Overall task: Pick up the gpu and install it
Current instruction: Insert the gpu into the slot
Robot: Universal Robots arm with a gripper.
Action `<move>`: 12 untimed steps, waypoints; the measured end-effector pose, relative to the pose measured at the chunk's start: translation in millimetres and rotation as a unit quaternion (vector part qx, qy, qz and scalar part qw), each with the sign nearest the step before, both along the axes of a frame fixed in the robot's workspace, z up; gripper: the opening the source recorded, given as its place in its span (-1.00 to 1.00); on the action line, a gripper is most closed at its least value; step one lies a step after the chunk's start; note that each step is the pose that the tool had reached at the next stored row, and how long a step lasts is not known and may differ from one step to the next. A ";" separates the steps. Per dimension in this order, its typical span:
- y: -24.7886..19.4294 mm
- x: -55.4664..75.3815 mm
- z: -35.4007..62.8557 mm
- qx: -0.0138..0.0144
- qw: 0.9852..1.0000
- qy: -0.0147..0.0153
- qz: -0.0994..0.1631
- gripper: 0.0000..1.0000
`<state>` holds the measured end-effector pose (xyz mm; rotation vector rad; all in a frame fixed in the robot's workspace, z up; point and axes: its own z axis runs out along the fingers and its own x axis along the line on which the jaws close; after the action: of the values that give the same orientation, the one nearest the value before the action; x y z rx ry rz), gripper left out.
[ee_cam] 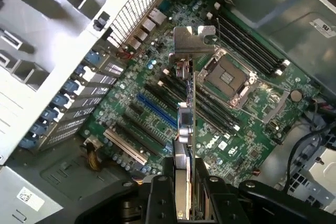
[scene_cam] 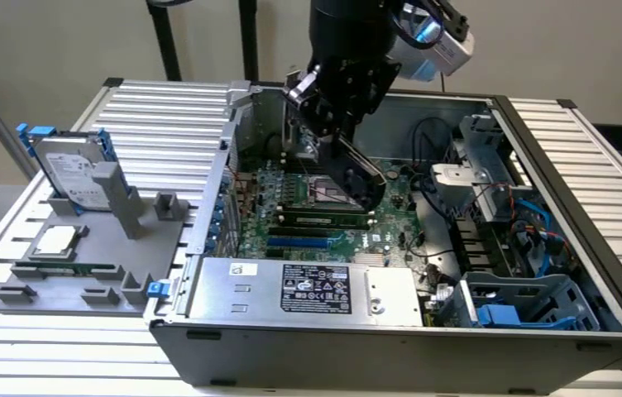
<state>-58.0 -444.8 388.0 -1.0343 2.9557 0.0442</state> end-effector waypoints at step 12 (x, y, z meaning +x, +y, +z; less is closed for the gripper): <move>0.0 0.0 -7.6 0.000 0.994 0.000 0.109 -1.00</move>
<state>-58.0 -444.8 380.4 -1.3511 2.8285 0.0456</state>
